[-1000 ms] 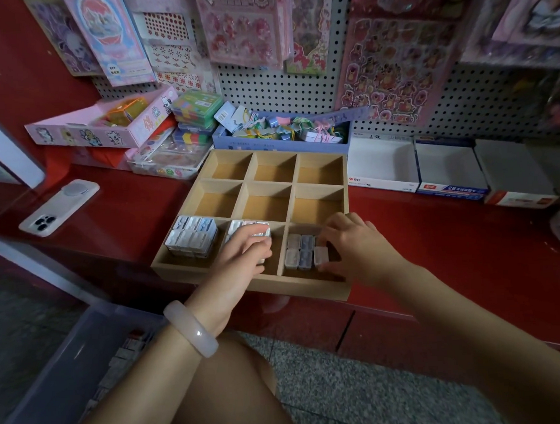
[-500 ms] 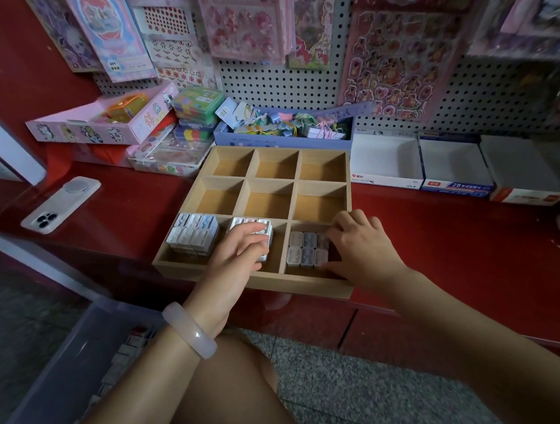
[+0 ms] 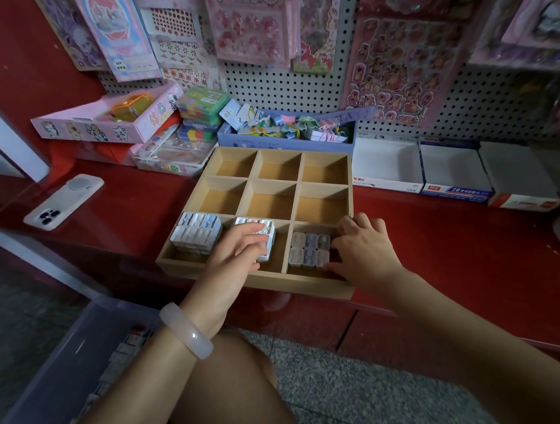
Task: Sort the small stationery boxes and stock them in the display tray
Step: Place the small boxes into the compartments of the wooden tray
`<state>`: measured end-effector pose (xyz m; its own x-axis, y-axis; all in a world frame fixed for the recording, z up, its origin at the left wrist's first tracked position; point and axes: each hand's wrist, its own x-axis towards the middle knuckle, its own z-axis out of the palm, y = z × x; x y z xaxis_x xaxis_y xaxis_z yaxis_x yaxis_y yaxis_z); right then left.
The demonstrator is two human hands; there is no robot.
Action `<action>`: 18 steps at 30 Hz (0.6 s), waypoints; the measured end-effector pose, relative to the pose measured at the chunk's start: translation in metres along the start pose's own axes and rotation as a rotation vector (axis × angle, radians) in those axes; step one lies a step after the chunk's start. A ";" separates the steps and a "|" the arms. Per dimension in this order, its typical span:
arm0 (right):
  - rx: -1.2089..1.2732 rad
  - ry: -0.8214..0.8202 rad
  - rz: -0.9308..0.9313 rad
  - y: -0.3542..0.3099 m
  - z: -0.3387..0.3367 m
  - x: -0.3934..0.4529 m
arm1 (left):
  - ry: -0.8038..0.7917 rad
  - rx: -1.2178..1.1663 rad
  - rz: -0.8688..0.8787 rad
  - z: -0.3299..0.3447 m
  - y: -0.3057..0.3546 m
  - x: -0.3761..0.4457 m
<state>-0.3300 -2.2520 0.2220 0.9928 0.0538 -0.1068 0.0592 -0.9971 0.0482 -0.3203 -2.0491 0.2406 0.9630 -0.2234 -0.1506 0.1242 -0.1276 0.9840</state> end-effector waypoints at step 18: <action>0.487 0.029 -0.621 -0.212 -0.055 0.074 | 0.363 0.017 0.122 -0.179 -0.005 -0.038</action>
<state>-0.2630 -2.0334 0.2586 0.7958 0.6031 0.0550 0.5582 -0.6953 -0.4527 -0.3146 -1.8671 0.2584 0.9928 0.1189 0.0141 0.0024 -0.1377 0.9905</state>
